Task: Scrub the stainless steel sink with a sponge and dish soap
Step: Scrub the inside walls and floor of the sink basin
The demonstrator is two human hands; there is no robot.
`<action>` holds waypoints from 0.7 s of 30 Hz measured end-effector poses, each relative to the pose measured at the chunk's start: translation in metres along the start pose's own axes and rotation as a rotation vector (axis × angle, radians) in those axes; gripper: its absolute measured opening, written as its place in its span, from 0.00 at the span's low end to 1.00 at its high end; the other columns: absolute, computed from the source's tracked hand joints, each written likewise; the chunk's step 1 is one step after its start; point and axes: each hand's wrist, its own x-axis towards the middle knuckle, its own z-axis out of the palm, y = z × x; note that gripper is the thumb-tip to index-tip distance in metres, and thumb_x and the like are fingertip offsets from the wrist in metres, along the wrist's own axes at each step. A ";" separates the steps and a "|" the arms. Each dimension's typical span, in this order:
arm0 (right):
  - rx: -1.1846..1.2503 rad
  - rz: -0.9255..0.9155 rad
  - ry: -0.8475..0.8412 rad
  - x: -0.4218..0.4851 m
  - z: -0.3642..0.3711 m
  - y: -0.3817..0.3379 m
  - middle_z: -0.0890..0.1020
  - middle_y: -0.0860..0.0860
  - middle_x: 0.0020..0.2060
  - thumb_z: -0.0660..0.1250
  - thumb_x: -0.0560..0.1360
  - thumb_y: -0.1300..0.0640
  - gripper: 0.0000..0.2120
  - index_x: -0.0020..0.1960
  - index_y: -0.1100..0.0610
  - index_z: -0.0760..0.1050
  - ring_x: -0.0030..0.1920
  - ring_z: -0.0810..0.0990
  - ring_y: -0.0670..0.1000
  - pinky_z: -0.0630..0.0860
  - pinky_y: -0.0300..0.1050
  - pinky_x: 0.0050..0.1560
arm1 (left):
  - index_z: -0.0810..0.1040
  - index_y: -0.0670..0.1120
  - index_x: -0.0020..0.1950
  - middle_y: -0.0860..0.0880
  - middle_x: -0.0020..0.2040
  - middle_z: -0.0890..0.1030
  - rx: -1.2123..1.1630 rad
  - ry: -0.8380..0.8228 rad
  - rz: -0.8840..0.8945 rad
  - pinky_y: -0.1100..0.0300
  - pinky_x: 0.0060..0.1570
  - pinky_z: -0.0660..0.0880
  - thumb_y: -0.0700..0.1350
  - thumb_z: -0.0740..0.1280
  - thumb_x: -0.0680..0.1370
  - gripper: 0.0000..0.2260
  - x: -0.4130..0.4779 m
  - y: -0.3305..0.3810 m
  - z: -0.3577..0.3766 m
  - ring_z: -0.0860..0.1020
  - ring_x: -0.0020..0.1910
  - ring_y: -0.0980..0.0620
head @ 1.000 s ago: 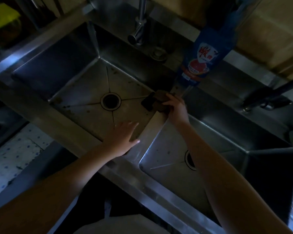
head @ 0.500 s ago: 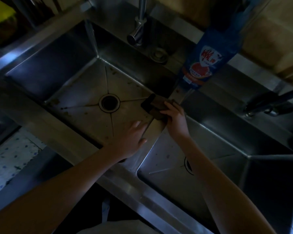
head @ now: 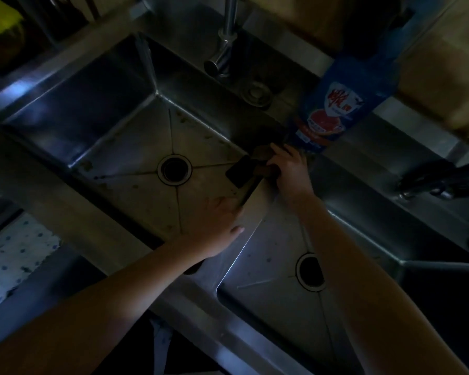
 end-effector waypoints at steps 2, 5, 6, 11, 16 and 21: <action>0.026 0.064 -0.020 0.008 -0.003 0.000 0.66 0.51 0.73 0.60 0.71 0.71 0.18 0.55 0.56 0.78 0.75 0.55 0.60 0.50 0.66 0.73 | 0.65 0.48 0.70 0.46 0.69 0.67 0.000 -0.018 -0.001 0.50 0.65 0.63 0.55 0.58 0.79 0.22 0.000 -0.001 0.001 0.66 0.66 0.44; 0.120 0.128 -0.008 0.009 -0.003 -0.003 0.68 0.52 0.72 0.59 0.72 0.71 0.18 0.56 0.56 0.78 0.75 0.56 0.60 0.53 0.65 0.73 | 0.64 0.47 0.71 0.46 0.70 0.66 -0.021 -0.031 -0.008 0.50 0.66 0.62 0.54 0.58 0.79 0.22 -0.001 -0.001 0.000 0.66 0.67 0.44; 0.146 0.131 0.006 0.006 -0.002 -0.003 0.69 0.52 0.71 0.59 0.71 0.72 0.19 0.56 0.56 0.78 0.75 0.57 0.59 0.55 0.64 0.73 | 0.65 0.47 0.71 0.46 0.70 0.67 -0.022 -0.028 -0.006 0.50 0.65 0.63 0.54 0.58 0.79 0.22 -0.002 -0.001 -0.001 0.66 0.67 0.44; 0.210 0.109 0.069 -0.024 0.011 -0.008 0.72 0.55 0.69 0.60 0.71 0.74 0.20 0.56 0.58 0.80 0.73 0.62 0.61 0.60 0.60 0.72 | 0.62 0.48 0.73 0.44 0.71 0.66 -0.049 -0.058 -0.063 0.50 0.66 0.62 0.52 0.57 0.80 0.23 -0.002 0.003 -0.004 0.65 0.68 0.44; 0.229 0.071 0.136 -0.042 0.026 -0.008 0.74 0.56 0.67 0.62 0.73 0.69 0.16 0.56 0.57 0.80 0.72 0.64 0.62 0.62 0.59 0.72 | 0.63 0.51 0.72 0.45 0.66 0.68 -0.061 -0.055 -0.074 0.50 0.64 0.64 0.53 0.58 0.79 0.22 -0.002 0.003 -0.003 0.66 0.66 0.44; 0.261 0.128 0.158 -0.015 0.017 0.012 0.74 0.55 0.67 0.61 0.71 0.73 0.18 0.54 0.57 0.81 0.71 0.65 0.61 0.61 0.57 0.73 | 0.62 0.50 0.73 0.44 0.71 0.66 -0.045 -0.063 -0.064 0.51 0.66 0.62 0.53 0.56 0.80 0.22 0.002 0.001 -0.003 0.65 0.68 0.44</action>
